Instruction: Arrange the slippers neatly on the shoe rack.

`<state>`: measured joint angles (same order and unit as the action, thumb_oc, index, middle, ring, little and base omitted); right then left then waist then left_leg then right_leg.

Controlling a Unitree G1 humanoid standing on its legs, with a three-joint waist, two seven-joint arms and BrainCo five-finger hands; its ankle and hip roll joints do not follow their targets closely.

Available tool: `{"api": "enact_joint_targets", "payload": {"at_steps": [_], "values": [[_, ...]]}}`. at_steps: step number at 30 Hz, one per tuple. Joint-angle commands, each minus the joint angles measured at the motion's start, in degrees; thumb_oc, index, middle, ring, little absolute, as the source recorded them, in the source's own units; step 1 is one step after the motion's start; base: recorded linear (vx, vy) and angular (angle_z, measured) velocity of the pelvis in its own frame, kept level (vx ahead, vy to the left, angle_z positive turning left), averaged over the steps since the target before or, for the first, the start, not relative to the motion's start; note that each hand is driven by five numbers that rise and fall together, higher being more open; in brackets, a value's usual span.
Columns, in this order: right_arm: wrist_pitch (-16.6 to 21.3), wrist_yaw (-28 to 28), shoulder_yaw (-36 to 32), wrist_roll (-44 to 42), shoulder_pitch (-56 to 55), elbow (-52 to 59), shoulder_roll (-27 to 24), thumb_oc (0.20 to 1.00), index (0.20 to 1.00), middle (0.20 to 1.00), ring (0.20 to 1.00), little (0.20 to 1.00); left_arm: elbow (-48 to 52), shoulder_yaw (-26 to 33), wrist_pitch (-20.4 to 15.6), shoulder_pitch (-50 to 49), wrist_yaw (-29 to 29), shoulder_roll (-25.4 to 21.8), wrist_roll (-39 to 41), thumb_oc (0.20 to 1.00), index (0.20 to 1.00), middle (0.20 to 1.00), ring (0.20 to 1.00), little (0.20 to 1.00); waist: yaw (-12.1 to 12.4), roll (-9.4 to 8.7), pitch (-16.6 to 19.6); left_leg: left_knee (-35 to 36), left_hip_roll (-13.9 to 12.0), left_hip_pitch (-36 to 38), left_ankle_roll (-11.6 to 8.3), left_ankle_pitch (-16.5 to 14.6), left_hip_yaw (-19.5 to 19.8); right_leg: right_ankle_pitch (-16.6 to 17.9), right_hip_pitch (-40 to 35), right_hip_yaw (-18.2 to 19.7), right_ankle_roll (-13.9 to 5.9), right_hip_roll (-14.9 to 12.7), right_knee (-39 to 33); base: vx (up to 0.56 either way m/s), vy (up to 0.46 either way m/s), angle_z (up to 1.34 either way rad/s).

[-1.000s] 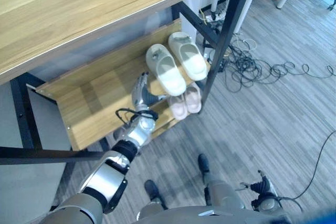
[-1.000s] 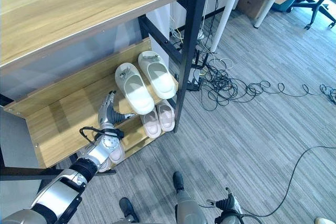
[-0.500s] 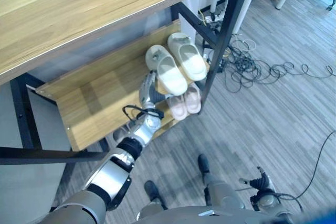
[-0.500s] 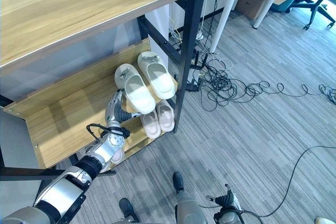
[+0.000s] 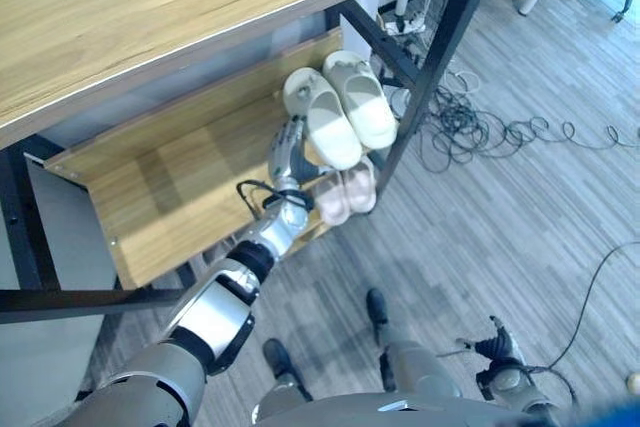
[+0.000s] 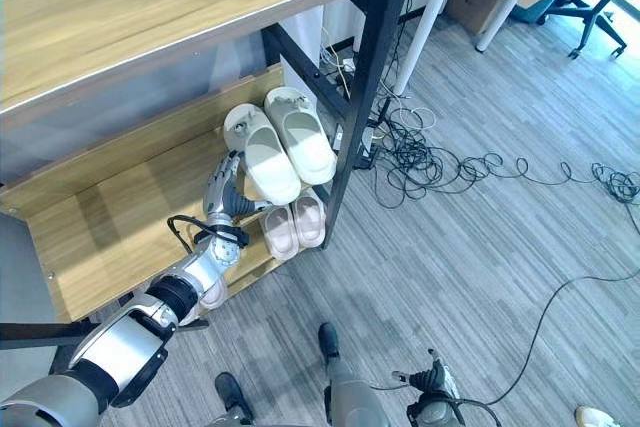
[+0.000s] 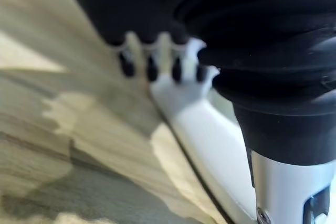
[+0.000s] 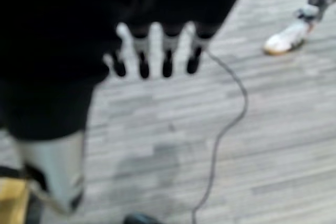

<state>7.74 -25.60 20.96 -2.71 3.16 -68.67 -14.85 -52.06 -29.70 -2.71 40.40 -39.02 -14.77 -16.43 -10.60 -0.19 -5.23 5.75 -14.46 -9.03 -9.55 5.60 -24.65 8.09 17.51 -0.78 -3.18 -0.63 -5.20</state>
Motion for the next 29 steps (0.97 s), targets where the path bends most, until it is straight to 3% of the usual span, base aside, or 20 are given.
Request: {"api": "enact_joint_targets", "payload": {"at_steps": [1,4,8,10,13,17,20,23,26,29], "values": [[0.62,-1.69,-1.48,-0.91,4.06,-0.65,-2.14,1.0,1.0,1.0,1.0,1.0,-1.38,1.92,-0.76,7.12,-1.4,-0.24,0.84,1.0,1.0,1.0,1.0,1.0,-0.34,7.03,-2.82,-0.79,-5.88,-0.34,-2.08,5.58,3.43,-10.72,6.09,-2.41,-2.75,-0.49,12.1,0.04,-0.003,0.02],[0.6,-1.35,-2.25,-1.41,3.52,-0.19,-1.98,1.0,1.0,1.0,1.0,1.0,2.68,4.49,-0.79,4.94,-2.63,-2.37,1.37,1.0,1.0,1.0,1.0,1.0,0.29,7.08,-2.74,-0.96,-5.77,-0.04,-2.09,5.59,4.24,-11.05,4.48,-3.14,-2.72,-0.73,11.62,0.03,0.016,0.06],[0.18,-0.16,-4.12,-1.99,3.3,0.35,-0.96,1.0,1.0,1.0,1.0,1.0,14.05,8.75,-2.05,-6.42,-2.02,-5.71,-1.26,1.0,1.0,1.0,1.0,1.0,2.15,6.67,-2.56,-0.97,-5.09,1.74,-1.87,5.0,5.57,-11.53,-0.01,-4.46,-2.85,-1.32,10.35,0.05,0.063,0.26],[-0.61,0.45,-6.04,-1.75,3.08,0.5,-0.07,1.0,1.0,1.0,1.0,1.0,25.18,11.6,-5.77,-18.44,2.26,-7.78,-1.11,1.0,1.0,1.0,1.0,1.0,3.72,6.35,-1.82,-0.75,-4.16,3.86,-1.67,4.47,6.37,-11.41,-3.82,-5.7,-2.99,-1.63,8.98,0.07,0.121,0.38],[-1.15,0.92,-6.99,-1.43,2.44,0.4,0.19,1.0,1.0,1.0,1.0,1.0,30.36,11.96,-8.56,-25.44,6.45,-8.82,1.11,1.0,1.0,1.0,1.0,1.0,4.5,6.25,-1.32,-0.75,-3.48,4.87,-1.47,3.72,6.86,-11.21,-5.68,-6.34,-3.29,-2.07,8.14,0.03,0.077,0.34],[-1.49,2.39,-8.54,-0.66,0.16,0.27,0.32,1.0,1.0,1.0,1.0,1.0,37.36,8.93,-14.61,-39.75,17.23,-13.43,7.3,1.0,1.0,1.0,1.0,1.0,5.74,6.18,-0.22,-0.75,-2.22,6.87,-0.81,1.87,7.44,-10.84,-8.88,-7.79,-4.46,-3.31,7.0,0.02,0.085,0.13],[-2.15,3.53,-9.06,-0.5,-0.76,-0.29,-0.5,1.0,1.0,1.0,1.0,1.0,35.73,8.74,-16.38,-44.2,26.8,-13.15,23.47,1.0,1.0,1.0,1.0,1.0,6.37,6.22,0.89,-0.75,-1.44,7.78,-0.48,1.06,8.38,-10.53,-10.73,-8.69,-4.82,-3.94,6.48,0.03,0.061,0.0],[-2.38,5.45,-9.13,-0.48,-1.44,-1.11,-0.74,1.0,1.0,1.0,1.0,1.0,33.47,6.98,-15.71,-46.73,34.6,-14.35,30.35,1.0,1.0,1.0,1.0,1.0,6.61,6.07,2.18,-0.75,-0.96,8.33,-0.28,0.7,8.89,-10.24,-12.06,-9.35,-5.02,-4.27,5.88,0.03,0.038,0.09],[-2.74,7.81,-9.6,-0.77,-2.16,-2.7,-1.1,1.0,1.0,1.0,1.0,1.0,25.14,5.6,-12.45,-48.22,39.44,-11.12,31.94,1.0,1.0,1.0,1.0,1.0,6.67,5.33,3.47,-0.75,-0.19,9.47,0.18,-0.18,9.43,-10.06,-13.75,-9.83,-5.25,-4.67,5.1,0.03,0.054,0.24],[-2.54,9.01,-9.95,-1.69,-2.7,-3.16,-0.76,1.0,1.0,1.0,1.0,1.0,12.68,6.31,-11.37,-47.04,37.28,-6.98,26.32,1.0,1.0,1.0,1.0,1.0,6.45,4.55,3.91,-0.75,0.38,9.84,0.52,-0.71,10.07,-9.95,-14.68,-10.05,-5.33,-4.91,4.84,-0.03,0.03,0.03]]}}
